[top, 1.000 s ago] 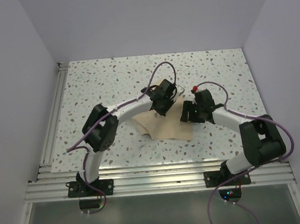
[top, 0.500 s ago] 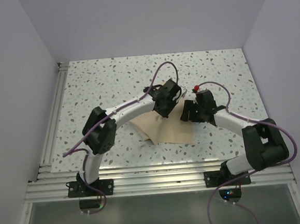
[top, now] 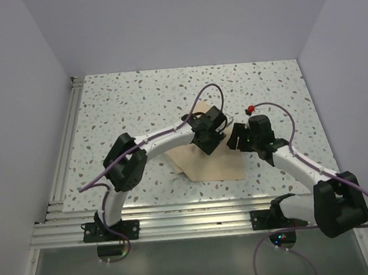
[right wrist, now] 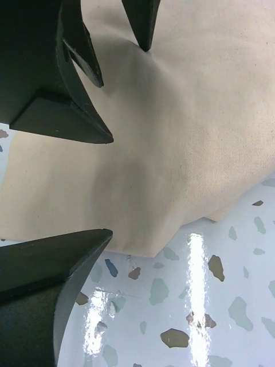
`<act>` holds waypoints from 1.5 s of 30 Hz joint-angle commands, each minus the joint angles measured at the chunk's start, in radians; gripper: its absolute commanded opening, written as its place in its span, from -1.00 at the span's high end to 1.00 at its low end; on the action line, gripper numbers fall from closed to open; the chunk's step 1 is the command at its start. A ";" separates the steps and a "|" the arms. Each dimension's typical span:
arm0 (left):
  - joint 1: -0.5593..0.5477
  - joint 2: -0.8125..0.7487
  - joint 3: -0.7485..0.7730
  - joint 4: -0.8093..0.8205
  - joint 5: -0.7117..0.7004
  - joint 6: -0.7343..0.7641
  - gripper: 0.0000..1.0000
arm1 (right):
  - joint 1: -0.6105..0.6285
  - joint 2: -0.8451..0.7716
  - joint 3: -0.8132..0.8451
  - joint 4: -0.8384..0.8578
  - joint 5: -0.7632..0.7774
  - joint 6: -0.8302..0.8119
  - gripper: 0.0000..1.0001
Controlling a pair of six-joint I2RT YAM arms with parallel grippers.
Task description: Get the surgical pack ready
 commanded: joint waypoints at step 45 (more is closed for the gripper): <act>-0.073 0.111 0.484 -0.389 -0.425 -0.021 1.00 | 0.118 -0.153 -0.261 0.397 0.000 0.207 0.09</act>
